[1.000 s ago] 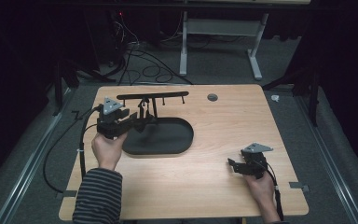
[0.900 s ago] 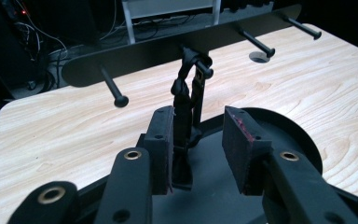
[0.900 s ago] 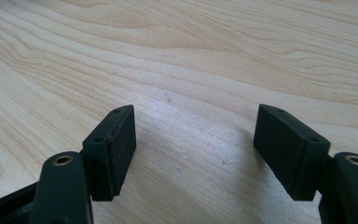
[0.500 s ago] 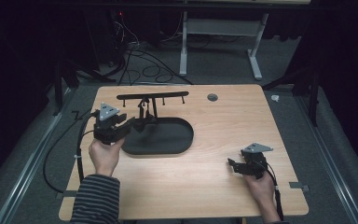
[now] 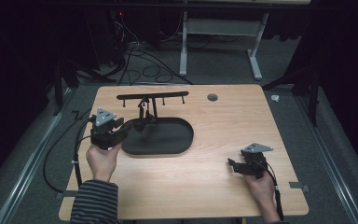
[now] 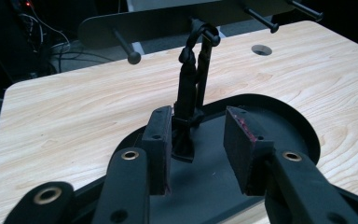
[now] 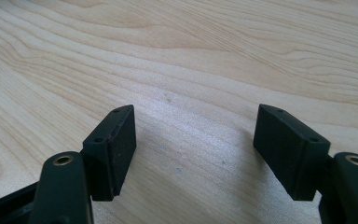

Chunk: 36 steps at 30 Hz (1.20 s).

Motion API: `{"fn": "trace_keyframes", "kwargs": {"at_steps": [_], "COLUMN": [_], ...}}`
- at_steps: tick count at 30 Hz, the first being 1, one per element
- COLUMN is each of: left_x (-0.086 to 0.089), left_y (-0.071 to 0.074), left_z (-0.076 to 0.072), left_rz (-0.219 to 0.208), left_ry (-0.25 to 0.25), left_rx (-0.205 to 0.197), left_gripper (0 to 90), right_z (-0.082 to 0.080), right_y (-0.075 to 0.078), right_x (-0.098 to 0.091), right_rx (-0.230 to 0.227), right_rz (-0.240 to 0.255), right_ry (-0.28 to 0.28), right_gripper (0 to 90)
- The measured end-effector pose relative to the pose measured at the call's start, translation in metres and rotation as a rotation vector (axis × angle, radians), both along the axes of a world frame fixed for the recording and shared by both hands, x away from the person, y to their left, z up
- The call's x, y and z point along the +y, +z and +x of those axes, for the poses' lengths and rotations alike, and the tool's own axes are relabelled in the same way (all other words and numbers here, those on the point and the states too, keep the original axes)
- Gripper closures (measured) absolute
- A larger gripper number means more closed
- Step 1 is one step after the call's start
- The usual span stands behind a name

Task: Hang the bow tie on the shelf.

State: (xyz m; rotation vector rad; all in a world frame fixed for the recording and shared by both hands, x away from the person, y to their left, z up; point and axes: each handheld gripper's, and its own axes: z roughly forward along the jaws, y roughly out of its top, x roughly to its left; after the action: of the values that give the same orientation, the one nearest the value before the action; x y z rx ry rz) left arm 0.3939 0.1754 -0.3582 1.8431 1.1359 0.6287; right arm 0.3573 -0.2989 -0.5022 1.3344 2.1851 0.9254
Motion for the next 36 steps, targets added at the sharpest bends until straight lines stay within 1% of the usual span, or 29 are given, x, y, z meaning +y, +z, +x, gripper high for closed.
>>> {"fn": "trace_keyframes", "kwargs": {"at_steps": [13, 18, 31, 36], "left_x": [0.002, 0.003, 0.007, 0.007], "left_y": [-0.003, -0.007, -0.012, -0.016], "left_z": [-0.008, -0.011, -0.020, -0.025], "left_rz": [-0.015, -0.021, -0.033, -0.035], "left_ry": [0.001, 0.004, 0.012, 0.012], "left_rx": [-0.005, 0.003, 0.004, 0.008], "left_gripper": [62.2, 62.1, 62.1, 61.9], "right_z": [0.000, 0.000, 0.000, 0.000], "right_y": [0.000, 0.000, 0.000, 0.000], "right_x": [0.000, 0.000, 0.000, 0.000], "right_rx": [0.001, 0.002, 0.001, 0.001], "right_rz": [0.000, 0.000, 0.001, 0.000], "right_ry": [-0.001, -0.001, -0.001, -0.001], "right_gripper": [31.3, 31.3, 31.3, 31.3]}}
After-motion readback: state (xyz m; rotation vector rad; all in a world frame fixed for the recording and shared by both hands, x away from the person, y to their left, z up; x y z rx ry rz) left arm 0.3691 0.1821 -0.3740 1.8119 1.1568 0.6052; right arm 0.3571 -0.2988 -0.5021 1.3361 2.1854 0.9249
